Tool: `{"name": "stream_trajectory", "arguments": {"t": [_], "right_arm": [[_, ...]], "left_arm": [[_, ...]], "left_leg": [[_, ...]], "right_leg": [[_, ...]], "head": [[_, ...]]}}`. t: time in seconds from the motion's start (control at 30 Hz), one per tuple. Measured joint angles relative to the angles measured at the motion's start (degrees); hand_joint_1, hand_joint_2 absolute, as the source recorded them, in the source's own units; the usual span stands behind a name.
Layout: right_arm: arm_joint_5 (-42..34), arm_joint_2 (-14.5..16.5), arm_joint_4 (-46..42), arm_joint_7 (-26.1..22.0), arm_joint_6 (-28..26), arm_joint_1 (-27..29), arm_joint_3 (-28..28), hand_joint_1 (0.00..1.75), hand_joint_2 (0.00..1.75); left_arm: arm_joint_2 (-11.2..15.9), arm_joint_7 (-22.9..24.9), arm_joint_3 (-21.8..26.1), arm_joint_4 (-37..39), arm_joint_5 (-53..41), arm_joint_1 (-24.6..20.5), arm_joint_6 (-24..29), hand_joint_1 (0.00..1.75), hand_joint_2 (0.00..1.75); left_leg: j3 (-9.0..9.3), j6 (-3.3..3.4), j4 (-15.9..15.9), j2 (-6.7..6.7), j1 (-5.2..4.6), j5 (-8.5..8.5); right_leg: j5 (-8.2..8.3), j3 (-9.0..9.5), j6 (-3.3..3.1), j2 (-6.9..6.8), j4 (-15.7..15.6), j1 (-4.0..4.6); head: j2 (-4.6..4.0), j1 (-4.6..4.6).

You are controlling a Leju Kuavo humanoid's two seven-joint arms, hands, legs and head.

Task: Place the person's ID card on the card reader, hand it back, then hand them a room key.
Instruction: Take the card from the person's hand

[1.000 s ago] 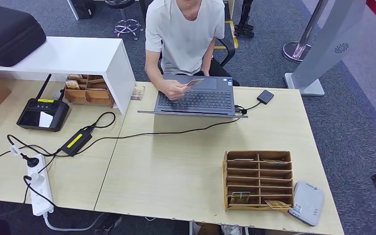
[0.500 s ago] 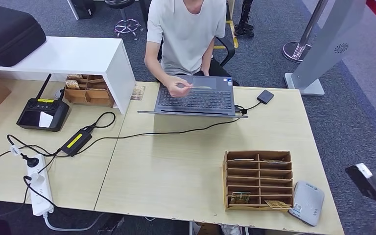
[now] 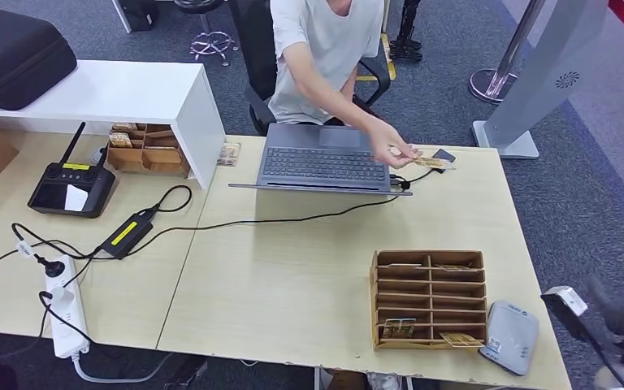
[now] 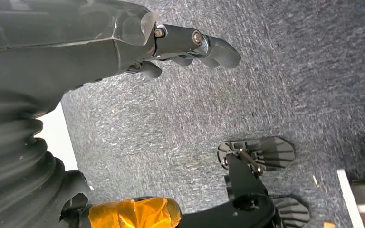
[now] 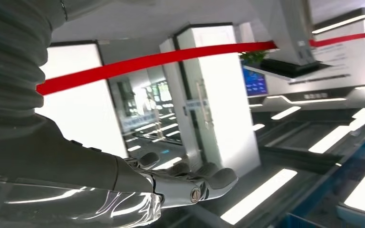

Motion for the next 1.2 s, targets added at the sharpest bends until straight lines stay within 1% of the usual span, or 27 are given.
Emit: {"name": "stream_trajectory", "arguments": {"t": [0.07,0.1,0.17,0.23,0.3,0.33,0.37,0.43,0.57,0.73,0.9,0.97,1.0,1.1,1.13,1.2], "right_arm": [[0.64,2.34,-5.08,1.07,-0.01,2.97,2.65,0.0,1.75],[1.1,3.22,-7.63,2.64,-0.01,4.47,4.44,0.0,1.75],[2.13,4.15,-12.91,7.93,-0.02,7.24,9.36,0.0,1.75],[3.77,4.15,-17.51,15.38,-0.03,8.9,15.38,0.0,1.75],[5.28,3.2,-20.7,22.14,-0.04,9.39,21.4,0.0,1.75],[5.7,2.37,-21.82,24.44,-0.05,9.3,24.32,0.0,1.75],[5.84,1.46,-22.53,25.69,-0.04,8.96,26.81,0.0,1.75],[5.99,-0.3,-22.93,26.69,-0.03,7.36,31.04,0.0,1.75],[6.44,-3.0,-21.25,27.81,-0.01,2.43,37.44,0.0,1.75],[6.79,-4.94,-19.16,29.52,0.1,-1.46,42.53,0.0,1.75],[6.64,-6.33,-16.1,32.74,1.58,-7.37,49.01,0.0,1.75],[6.59,-6.93,-15.52,34.1,1.92,-8.6,51.09,0.0,1.75],[6.59,-7.35,-15.42,34.73,1.92,-8.74,51.85,0.0,1.75],[6.61,-9.26,-16.17,36.53,1.58,-7.19,53.02,0.0,1.75],[6.61,-9.95,-16.79,36.9,1.43,-6.21,53.16,0.0,1.75],[6.6,-11.14,-18.15,37.3,1.23,-4.28,53.33,0.0,1.75]], "left_arm": [[-0.08,0.0,0.04,0.0,0.27,0.07,0.32,0.0,1.75],[-0.13,0.0,0.13,0.0,0.39,0.14,0.46,0.0,1.75],[-0.25,0.0,0.51,0.0,0.65,0.39,0.81,0.0,1.75],[-0.33,0.0,0.92,0.0,0.79,0.6,1.03,0.0,1.75],[-0.4,0.0,1.2,0.0,0.82,0.62,1.08,0.0,1.75],[-0.44,0.01,1.31,0.0,0.81,0.61,1.08,0.0,1.75],[-0.47,0.02,1.39,0.0,0.79,0.61,1.07,0.0,1.75],[-0.52,0.12,1.46,0.0,0.69,0.56,1.04,0.0,1.75],[-0.55,0.51,1.49,0.0,0.4,0.15,0.99,0.0,1.75],[-0.57,0.82,1.52,0.0,0.31,-0.02,1.0,0.0,1.75],[-0.91,-0.04,1.53,-0.07,-0.24,-0.59,1.79,0.0,1.75],[-1.16,-1.86,1.53,-0.22,-0.27,-0.72,2.5,0.0,1.75],[-1.28,-3.67,1.53,-0.29,-0.1,-0.73,2.88,0.0,1.75],[-1.6,-11.61,1.53,-0.44,0.22,-0.78,3.38,0.0,1.75],[-1.65,-13.42,1.53,-0.47,0.23,-0.84,3.17,0.0,1.75],[-1.68,-14.73,1.53,-0.48,0.47,-0.99,2.6,0.0,0.87]], "left_leg": [[-0.02,-0.01,-0.02,-0.02,0.01,0.0],[-0.04,-0.01,-0.02,-0.04,0.01,-0.01],[-0.08,-0.01,-0.04,-0.03,0.01,0.0],[-0.07,-0.02,-0.04,0.1,0.01,0.0],[-0.06,-0.01,-0.04,0.2,0.0,0.01],[-0.06,0.0,-0.03,0.2,-0.01,0.02],[-0.07,0.01,-0.03,0.19,-0.01,0.04],[-0.08,0.03,-0.02,0.21,-0.02,0.06],[-0.06,0.07,0.04,0.2,-0.03,0.09],[-0.13,0.08,0.05,0.15,-0.03,0.1],[-0.11,0.07,0.06,0.18,-0.02,0.11],[-0.11,0.06,0.07,0.11,-0.02,0.12],[-0.12,0.06,0.07,0.1,-0.02,0.12],[-0.15,0.07,0.08,0.03,-0.02,0.11],[-0.17,0.07,0.08,0.02,-0.02,0.1],[-0.21,0.1,0.08,0.05,-0.03,0.08]], "right_leg": [[-0.03,-0.02,-0.01,-0.01,0.01,0.01],[-0.04,-0.03,-0.02,-0.04,0.02,0.01],[-0.06,-0.06,-0.03,-0.03,0.05,0.01],[-0.05,-0.1,-0.03,0.08,0.06,0.0],[-0.03,-0.12,-0.03,0.16,0.06,-0.01],[-0.02,-0.12,-0.02,0.16,0.05,-0.02],[0.0,-0.11,-0.01,0.16,0.05,-0.02],[0.05,-0.11,0.03,0.16,0.04,-0.03],[0.1,-0.11,0.06,0.15,0.03,-0.03],[0.1,-0.13,0.07,0.11,0.05,-0.03],[0.1,-0.17,0.07,0.16,0.05,-0.03],[0.1,-0.17,0.07,0.1,0.04,-0.02],[0.1,-0.17,0.07,0.08,0.04,-0.02],[0.09,-0.16,0.07,0.03,0.01,-0.02],[0.09,-0.16,0.08,0.03,0.0,-0.02],[0.09,-0.18,0.08,0.06,-0.01,-0.02]], "head": [[0.0,-0.01],[0.0,-0.01],[0.0,0.01],[0.0,0.01],[0.0,0.01],[0.0,0.01],[0.0,0.02],[0.0,0.02],[0.0,0.02],[0.0,0.02],[0.0,0.02],[0.0,0.01],[0.0,0.01],[0.0,0.02],[0.0,0.02],[0.0,0.02]]}}
